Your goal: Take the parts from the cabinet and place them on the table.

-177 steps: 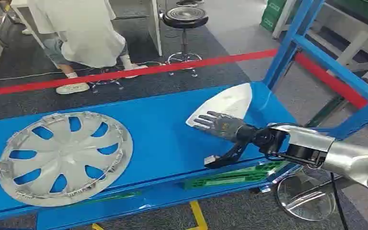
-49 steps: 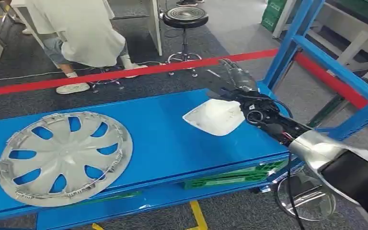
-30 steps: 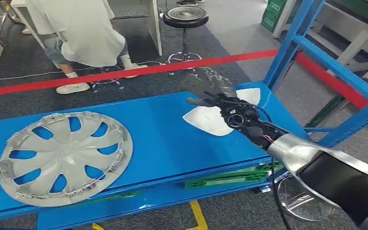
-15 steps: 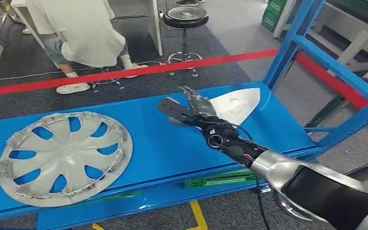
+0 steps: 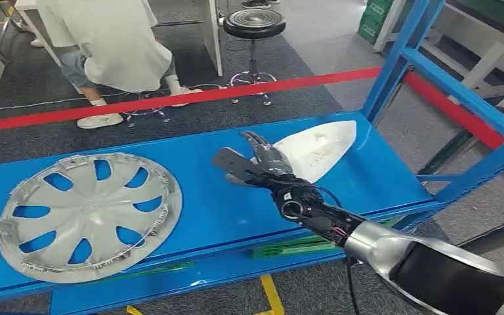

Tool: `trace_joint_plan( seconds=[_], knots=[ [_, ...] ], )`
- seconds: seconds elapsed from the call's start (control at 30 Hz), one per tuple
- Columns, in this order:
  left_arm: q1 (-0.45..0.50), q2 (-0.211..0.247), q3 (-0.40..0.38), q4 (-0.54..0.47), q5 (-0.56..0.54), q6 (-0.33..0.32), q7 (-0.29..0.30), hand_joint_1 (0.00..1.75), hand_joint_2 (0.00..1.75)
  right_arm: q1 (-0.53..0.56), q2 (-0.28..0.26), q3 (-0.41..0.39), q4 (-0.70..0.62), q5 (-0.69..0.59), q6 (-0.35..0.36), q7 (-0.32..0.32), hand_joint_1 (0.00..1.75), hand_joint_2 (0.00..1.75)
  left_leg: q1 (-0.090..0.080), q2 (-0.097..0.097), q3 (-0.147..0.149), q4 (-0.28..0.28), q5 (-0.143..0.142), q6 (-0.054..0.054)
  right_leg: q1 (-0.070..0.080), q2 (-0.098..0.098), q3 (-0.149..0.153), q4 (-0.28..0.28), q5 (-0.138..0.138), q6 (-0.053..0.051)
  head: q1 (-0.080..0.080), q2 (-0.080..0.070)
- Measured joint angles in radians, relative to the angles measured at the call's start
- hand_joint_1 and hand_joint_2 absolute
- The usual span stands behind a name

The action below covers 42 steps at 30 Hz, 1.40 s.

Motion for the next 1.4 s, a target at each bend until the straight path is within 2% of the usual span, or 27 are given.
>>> trace_joint_plan(
  seconds=[0.37,0.4,0.47,0.5,0.53,0.67,0.77,0.9,1.03,1.2,1.4],
  knots=[
    [-0.001,0.0,-0.001,0.0,-0.001,0.0,-0.001,0.0,0.0,0.018,0.0,0.0,-0.022,0.029,-0.014,0.011,0.0,1.75,0.0,0.0,0.0,0.0,0.0,0.0,0.0,0.0,0.0,0.0,0.0,0.0,0.0,0.0],
    [-0.002,0.0,-0.005,0.0,-0.01,-0.002,-0.002,0.0,0.0,0.036,0.0,0.0,-0.038,0.092,-0.036,0.047,0.0,1.75,0.0,0.0,0.0,0.0,0.0,0.0,0.0,0.0,-0.001,0.0,0.0,0.0,0.0,0.0],
    [-0.005,-0.002,-0.007,0.0,-0.022,0.0,0.007,0.0,0.0,0.054,-0.018,-0.024,-0.072,0.388,-0.134,0.18,0.0,1.75,0.0,0.001,0.0,0.0,0.0,0.0,0.0,0.0,-0.001,0.0,0.0,0.0,0.0,0.0],
    [-0.004,-0.003,-0.013,0.0,-0.025,0.0,0.01,0.0,0.0,0.107,-0.028,-0.068,-0.126,0.535,-0.161,0.227,0.0,1.75,0.0,0.001,0.0,0.0,0.0,0.0,0.0,0.001,-0.001,0.0,0.0,0.0,0.0,0.0],
    [-0.004,-0.004,-0.013,0.0,-0.025,0.0,0.01,0.0,0.0,0.12,-0.028,-0.077,-0.137,0.542,-0.161,0.228,0.0,1.75,0.0,0.001,0.0,0.0,0.0,0.0,0.0,0.001,-0.001,0.0,0.0,0.0,0.0,0.0],
    [-0.004,-0.004,-0.023,0.0,-0.026,0.0,0.01,0.0,0.0,0.166,-0.031,-0.138,-0.18,0.566,-0.161,0.181,0.0,1.75,0.0,0.001,0.0,0.0,0.0,0.0,0.0,0.0,-0.001,0.0,0.0,0.0,0.0,0.0],
    [-0.003,-0.005,-0.026,0.0,-0.026,0.0,0.01,0.0,0.0,0.209,-0.027,-0.196,-0.212,0.535,-0.161,0.104,0.0,1.75,0.0,0.0,0.0,0.0,0.0,0.0,0.0,0.0,-0.001,0.0,0.0,0.0,0.0,0.0],
    [-0.004,-0.01,-0.029,0.0,-0.026,0.002,0.01,0.0,0.0,0.256,-0.006,-0.263,-0.23,0.425,-0.161,-0.013,0.0,1.75,0.0,0.001,0.0,0.0,0.0,0.0,0.0,0.0,-0.001,0.0,0.0,0.0,-0.001,0.0],
    [-0.004,-0.013,-0.03,0.0,-0.027,0.007,0.01,0.0,0.0,0.308,0.034,-0.335,-0.241,0.442,-0.161,-0.109,0.0,1.75,0.0,0.0,0.0,0.0,0.0,0.0,0.0,0.0,-0.001,0.0,0.0,0.0,0.0,0.0],
    [-0.004,-0.017,-0.031,0.0,-0.027,0.009,0.01,0.0,0.0,0.34,0.071,-0.405,-0.245,0.45,-0.161,-0.131,0.0,1.75,0.0,0.001,0.0,0.0,0.0,0.0,0.0,0.0,-0.001,0.0,0.0,0.0,0.0,0.0],
    [-0.004,-0.018,-0.031,0.0,-0.027,0.009,0.01,0.0,0.0,0.353,0.096,-0.45,-0.246,0.451,-0.161,-0.132,0.0,1.75,0.0,0.001,0.0,0.0,0.0,0.0,0.0,0.0,-0.001,0.0,0.0,0.0,0.0,0.0]
  ],
)
